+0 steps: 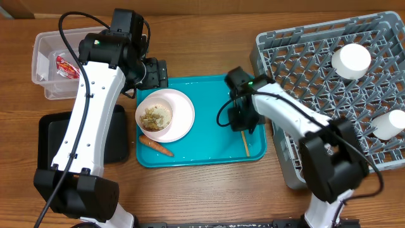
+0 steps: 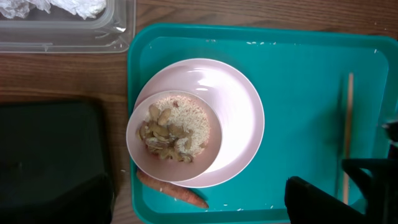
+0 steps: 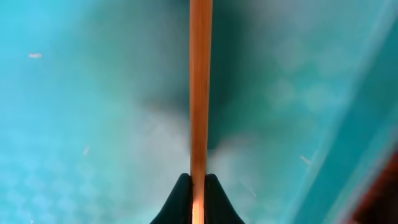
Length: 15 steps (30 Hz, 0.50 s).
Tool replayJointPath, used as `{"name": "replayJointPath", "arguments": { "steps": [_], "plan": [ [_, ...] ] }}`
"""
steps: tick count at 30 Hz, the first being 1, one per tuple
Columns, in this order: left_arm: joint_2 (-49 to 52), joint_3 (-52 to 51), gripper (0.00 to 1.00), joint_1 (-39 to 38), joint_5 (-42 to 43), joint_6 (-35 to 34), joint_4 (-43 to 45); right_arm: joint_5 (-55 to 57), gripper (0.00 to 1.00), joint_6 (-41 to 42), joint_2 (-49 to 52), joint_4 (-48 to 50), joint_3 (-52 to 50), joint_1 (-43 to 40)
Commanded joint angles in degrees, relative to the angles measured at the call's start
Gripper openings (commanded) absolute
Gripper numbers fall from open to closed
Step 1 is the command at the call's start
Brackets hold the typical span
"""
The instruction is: Sort waste into correct bins and load items into the dishwasher
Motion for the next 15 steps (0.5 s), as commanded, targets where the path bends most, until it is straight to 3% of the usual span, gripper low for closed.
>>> {"name": "replayJointPath", "arguments": {
  "steps": [1,8,15],
  "plan": [
    [0.3,-0.2,0.9,0.0,-0.4,-0.6,0.0,5.4,0.04,-4.8,-9.0,-2.3,7.0,-2.1],
    [0.3,-0.2,0.9,0.0,-0.4,-0.6,0.0,9.3,0.04,-17.8,-15.6,-6.2,9.5,-8.5],
    [0.3,-0.2,0.9,0.0,-0.4,-0.6,0.0,5.6,0.04,-22.4,-13.8,-7.1,5.1,-16.1]
  ]
}}
